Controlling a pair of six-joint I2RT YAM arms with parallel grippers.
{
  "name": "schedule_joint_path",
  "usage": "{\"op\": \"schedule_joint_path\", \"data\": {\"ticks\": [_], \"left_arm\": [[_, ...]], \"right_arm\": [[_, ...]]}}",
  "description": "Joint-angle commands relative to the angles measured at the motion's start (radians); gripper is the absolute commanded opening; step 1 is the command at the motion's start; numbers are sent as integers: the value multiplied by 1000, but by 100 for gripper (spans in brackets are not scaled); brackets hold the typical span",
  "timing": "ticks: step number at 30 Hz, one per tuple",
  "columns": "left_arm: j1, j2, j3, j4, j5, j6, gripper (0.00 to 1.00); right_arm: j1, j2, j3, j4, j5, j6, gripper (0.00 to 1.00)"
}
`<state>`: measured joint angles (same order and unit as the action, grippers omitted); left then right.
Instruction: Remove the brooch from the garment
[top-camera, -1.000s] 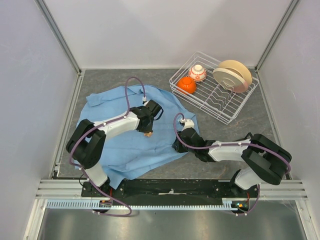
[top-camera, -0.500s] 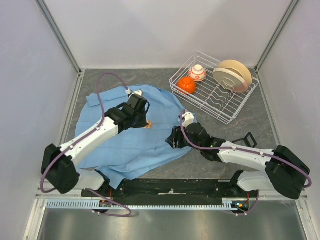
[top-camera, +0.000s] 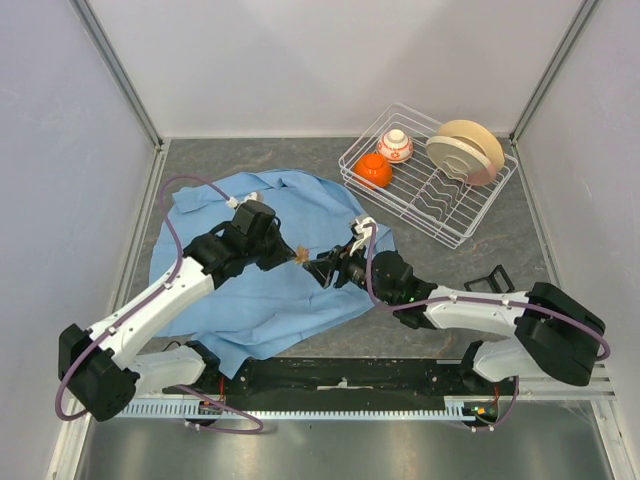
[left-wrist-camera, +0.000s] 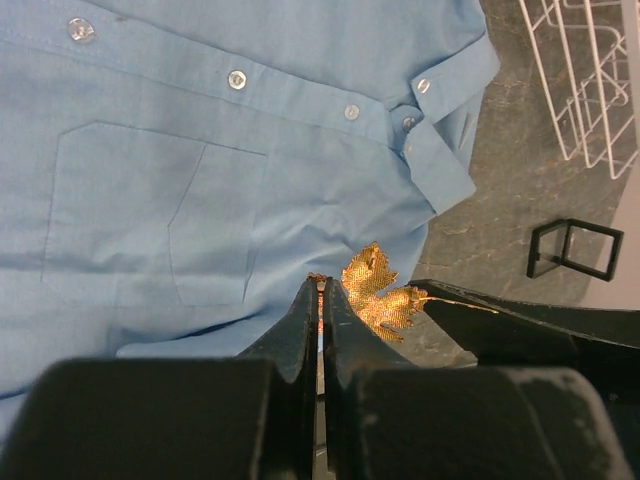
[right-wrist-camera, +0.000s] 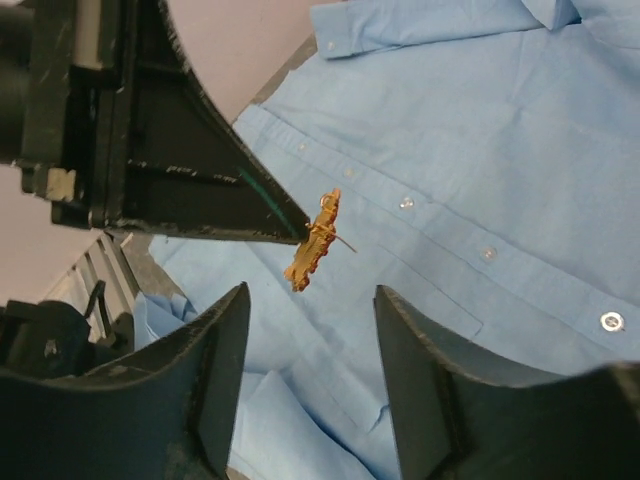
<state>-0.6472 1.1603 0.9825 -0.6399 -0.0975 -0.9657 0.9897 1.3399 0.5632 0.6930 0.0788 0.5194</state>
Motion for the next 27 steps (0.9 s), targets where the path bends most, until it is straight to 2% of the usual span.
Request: {"op": "schedule_joint_path", "data": {"ticks": [1, 6, 14, 16, 18, 20, 22, 23, 25, 26, 27], "left_arm": [[4, -53, -18, 37, 5, -96, 2], [9, -79, -51, 66, 38, -122, 2], [9, -111, -96, 120, 77, -154, 2], [9, -117, -110, 129, 91, -154, 2], [11, -117, -111, 144, 117, -131, 2], [24, -129, -120, 169, 143, -78, 2], [56, -148, -142, 204, 232, -6, 12], [69, -175, -169, 235, 260, 14, 29], [107, -207, -195, 256, 332, 74, 41], [121, -223, -223, 264, 352, 94, 53], [130, -256, -237, 293, 398, 135, 56]], "right_arm": [[3, 44, 29, 126, 49, 8, 55], [4, 77, 53, 138, 35, 39, 44], [3, 99, 72, 128, 67, 37, 36], [3, 102, 84, 117, 55, 28, 13], [3, 93, 81, 90, 55, 25, 0], [1, 61, 66, 51, 46, 1, 0], [-9, 1, 44, -22, 17, -47, 0], [-19, -22, 29, -45, -9, -65, 0], [-65, -94, 14, -117, -74, -97, 0], [-84, -119, 9, -147, -147, -116, 0], [-129, -137, 10, -177, -192, -127, 0]]}}
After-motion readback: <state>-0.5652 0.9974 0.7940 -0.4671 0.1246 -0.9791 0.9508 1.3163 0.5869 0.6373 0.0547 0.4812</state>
